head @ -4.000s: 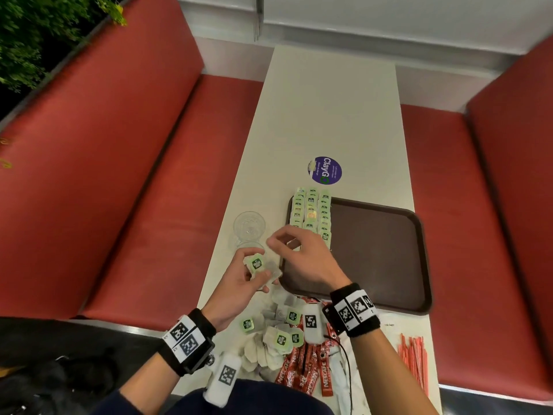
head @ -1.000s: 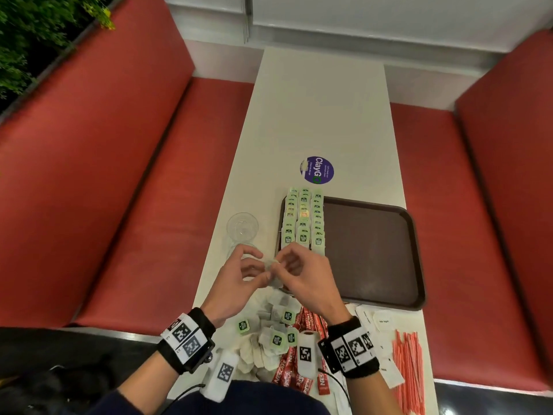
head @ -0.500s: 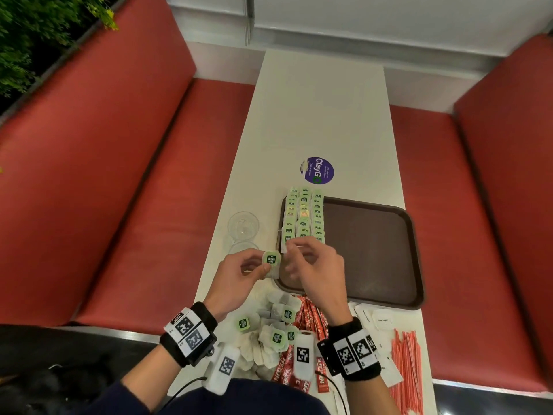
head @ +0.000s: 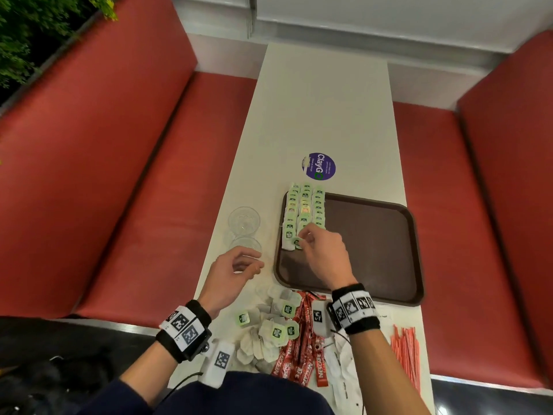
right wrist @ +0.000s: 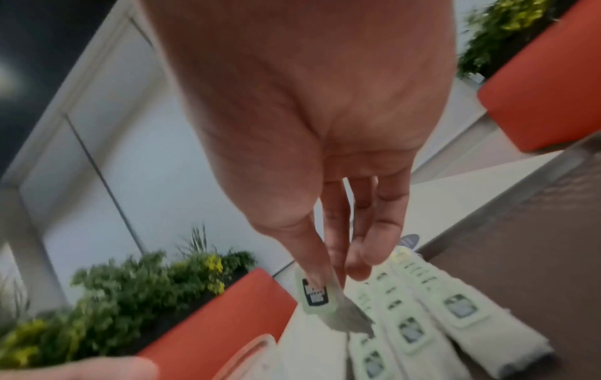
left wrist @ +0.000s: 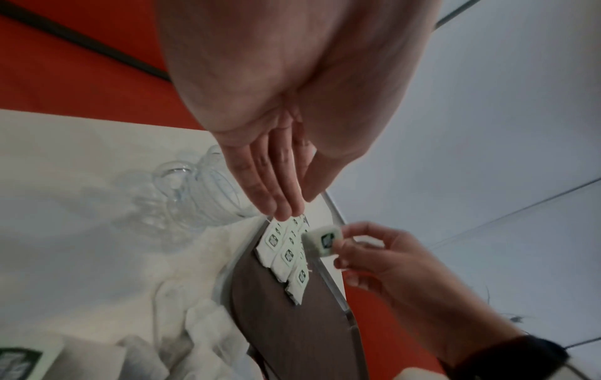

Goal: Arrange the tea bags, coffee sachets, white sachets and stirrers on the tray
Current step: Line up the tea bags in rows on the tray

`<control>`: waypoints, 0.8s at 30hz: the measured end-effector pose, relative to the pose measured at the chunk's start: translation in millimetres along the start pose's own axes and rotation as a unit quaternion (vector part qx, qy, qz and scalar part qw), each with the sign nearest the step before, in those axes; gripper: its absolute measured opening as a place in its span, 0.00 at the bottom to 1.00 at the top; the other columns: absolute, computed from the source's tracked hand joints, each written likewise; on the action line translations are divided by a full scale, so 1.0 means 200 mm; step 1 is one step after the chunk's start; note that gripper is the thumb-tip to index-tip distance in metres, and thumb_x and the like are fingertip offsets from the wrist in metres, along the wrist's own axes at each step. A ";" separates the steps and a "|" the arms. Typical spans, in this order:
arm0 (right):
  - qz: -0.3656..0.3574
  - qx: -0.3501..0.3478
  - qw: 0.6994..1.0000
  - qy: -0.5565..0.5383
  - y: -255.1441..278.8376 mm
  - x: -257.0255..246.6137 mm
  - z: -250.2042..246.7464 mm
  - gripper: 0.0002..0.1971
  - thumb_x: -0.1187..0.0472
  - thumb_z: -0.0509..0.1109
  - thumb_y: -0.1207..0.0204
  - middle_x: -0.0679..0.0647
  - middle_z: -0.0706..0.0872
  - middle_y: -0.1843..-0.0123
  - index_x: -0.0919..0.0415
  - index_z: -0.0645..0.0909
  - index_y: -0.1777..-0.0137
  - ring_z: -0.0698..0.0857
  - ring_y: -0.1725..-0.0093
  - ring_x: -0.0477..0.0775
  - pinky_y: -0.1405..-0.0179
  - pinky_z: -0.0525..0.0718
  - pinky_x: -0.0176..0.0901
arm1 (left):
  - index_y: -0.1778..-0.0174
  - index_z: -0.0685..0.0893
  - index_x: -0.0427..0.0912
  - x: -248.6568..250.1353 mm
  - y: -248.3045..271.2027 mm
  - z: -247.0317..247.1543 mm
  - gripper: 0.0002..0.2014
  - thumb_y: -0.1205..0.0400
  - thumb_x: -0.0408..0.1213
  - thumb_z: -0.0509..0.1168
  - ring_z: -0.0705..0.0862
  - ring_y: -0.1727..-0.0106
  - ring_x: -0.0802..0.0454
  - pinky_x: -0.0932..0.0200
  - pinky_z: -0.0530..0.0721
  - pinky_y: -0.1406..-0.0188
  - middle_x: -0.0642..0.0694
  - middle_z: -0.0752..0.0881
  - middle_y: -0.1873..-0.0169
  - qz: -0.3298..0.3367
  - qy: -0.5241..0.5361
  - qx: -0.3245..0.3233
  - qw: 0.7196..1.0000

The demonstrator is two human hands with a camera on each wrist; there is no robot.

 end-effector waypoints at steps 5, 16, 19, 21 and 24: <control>0.021 -0.132 0.988 0.074 -0.13 0.07 0.17 0.04 0.56 0.72 0.12 0.51 0.92 0.40 0.45 0.86 0.42 0.90 0.40 0.60 0.36 0.90 0.62 | 0.44 0.91 0.43 -0.04 0.02 -0.12 0.07 0.11 0.28 0.71 0.94 0.52 0.42 0.41 0.94 0.44 0.45 0.96 0.55 -0.006 0.005 0.039 0.999; 0.002 -0.065 0.991 0.116 -0.31 0.09 0.30 0.07 0.58 0.71 0.14 0.53 0.89 0.41 0.51 0.87 0.39 0.88 0.41 0.63 0.51 0.82 0.52 | 0.45 0.91 0.43 -0.20 0.04 -0.27 0.06 0.11 0.28 0.71 0.93 0.54 0.40 0.39 0.91 0.47 0.43 0.96 0.55 -0.038 0.012 0.076 0.996; -0.008 -0.027 0.992 0.121 -0.28 0.06 0.28 0.12 0.56 0.75 0.15 0.54 0.83 0.35 0.50 0.84 0.33 0.87 0.40 0.62 0.49 0.85 0.56 | 0.45 0.91 0.44 -0.19 0.05 -0.29 0.06 0.11 0.29 0.72 0.94 0.54 0.40 0.41 0.92 0.48 0.44 0.96 0.56 -0.035 -0.001 0.071 0.997; -0.017 0.005 0.995 0.096 -0.22 0.03 0.26 0.13 0.53 0.77 0.15 0.54 0.82 0.34 0.51 0.84 0.33 0.87 0.42 0.61 0.48 0.88 0.58 | 0.46 0.91 0.44 -0.17 0.06 -0.29 0.05 0.12 0.29 0.73 0.94 0.54 0.42 0.46 0.92 0.50 0.45 0.96 0.57 -0.028 -0.023 0.059 0.998; -0.048 -0.020 0.999 0.013 -0.05 -0.02 0.25 0.04 0.51 0.76 0.16 0.45 0.89 0.49 0.47 0.86 0.46 0.88 0.51 0.51 0.50 0.90 0.55 | 0.48 0.92 0.45 -0.17 0.08 -0.29 0.04 0.13 0.31 0.75 0.94 0.57 0.47 0.54 0.92 0.55 0.48 0.96 0.58 -0.016 -0.078 0.025 0.997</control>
Point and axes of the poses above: each hand's wrist, its own y-axis away from the middle knuckle, its own z-axis out of the palm, x = y × z, the point moved 4 cm from there along -y, towards the middle knuckle
